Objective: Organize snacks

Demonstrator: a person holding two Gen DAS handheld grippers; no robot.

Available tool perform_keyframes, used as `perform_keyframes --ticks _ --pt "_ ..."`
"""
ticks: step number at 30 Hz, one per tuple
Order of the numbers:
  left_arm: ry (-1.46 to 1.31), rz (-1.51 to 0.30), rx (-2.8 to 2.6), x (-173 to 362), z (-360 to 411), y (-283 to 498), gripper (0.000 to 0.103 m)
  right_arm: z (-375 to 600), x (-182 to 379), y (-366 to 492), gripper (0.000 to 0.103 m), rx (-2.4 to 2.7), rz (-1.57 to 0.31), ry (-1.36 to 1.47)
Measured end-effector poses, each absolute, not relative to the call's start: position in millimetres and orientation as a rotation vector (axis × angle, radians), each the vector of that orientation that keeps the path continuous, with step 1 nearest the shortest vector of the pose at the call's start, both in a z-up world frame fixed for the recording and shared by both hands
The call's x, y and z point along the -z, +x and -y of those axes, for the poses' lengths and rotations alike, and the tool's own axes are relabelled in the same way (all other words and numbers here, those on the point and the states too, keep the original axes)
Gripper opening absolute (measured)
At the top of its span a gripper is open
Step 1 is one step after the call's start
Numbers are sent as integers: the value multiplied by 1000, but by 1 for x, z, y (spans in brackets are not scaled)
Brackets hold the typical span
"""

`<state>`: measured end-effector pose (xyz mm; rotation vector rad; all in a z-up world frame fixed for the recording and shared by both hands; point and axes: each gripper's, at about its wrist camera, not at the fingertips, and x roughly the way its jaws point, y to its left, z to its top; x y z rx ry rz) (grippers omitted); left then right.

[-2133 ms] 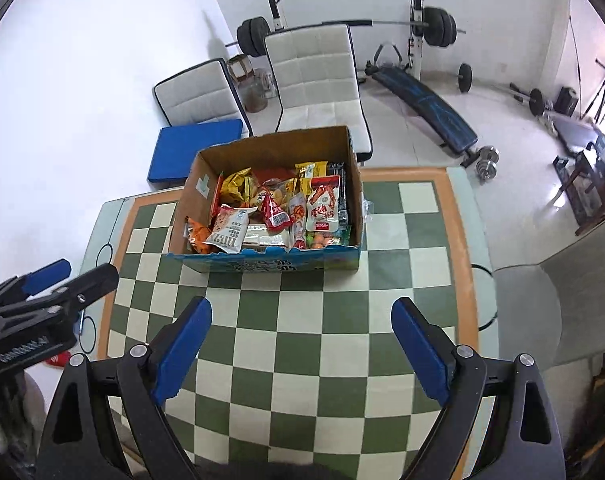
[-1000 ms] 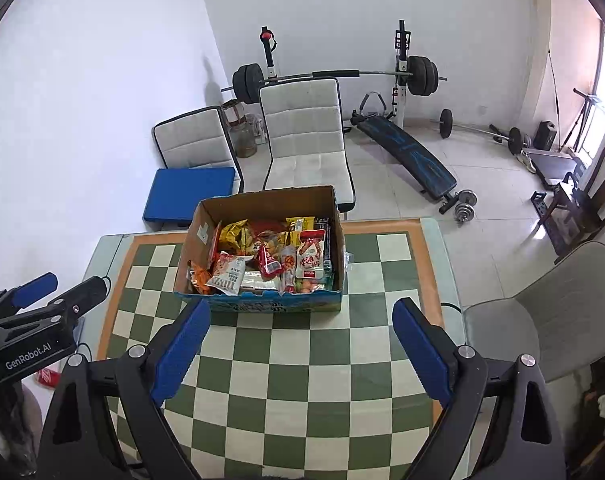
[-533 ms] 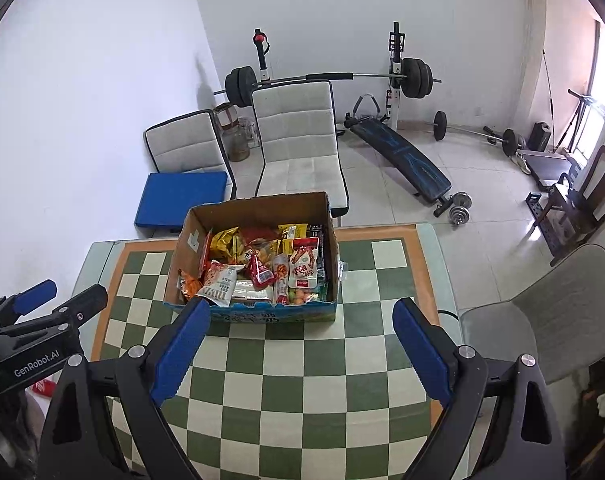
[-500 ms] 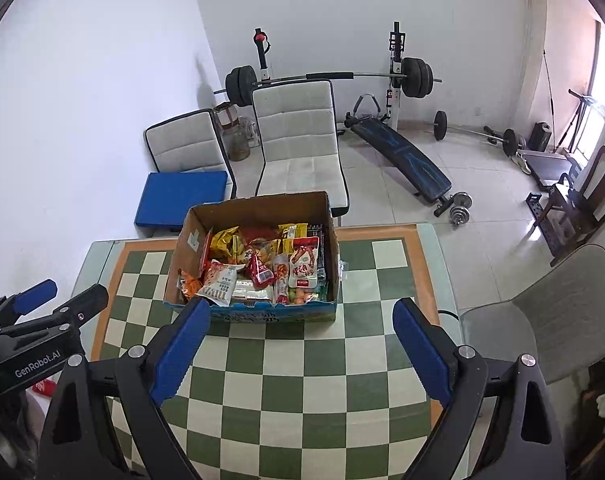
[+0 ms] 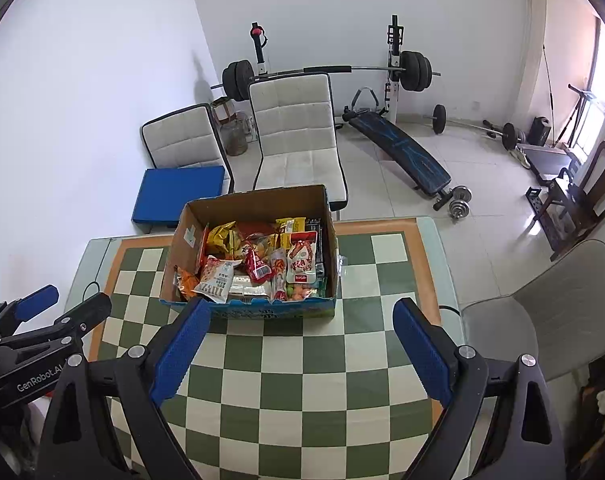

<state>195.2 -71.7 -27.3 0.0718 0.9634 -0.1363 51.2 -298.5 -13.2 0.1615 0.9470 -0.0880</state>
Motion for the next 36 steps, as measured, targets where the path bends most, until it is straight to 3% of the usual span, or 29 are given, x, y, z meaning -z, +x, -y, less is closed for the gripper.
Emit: perform_keyframes --ticks 36 --pt "68 -957 161 23 78 188 90 298 13 49 95 81 -943 149"
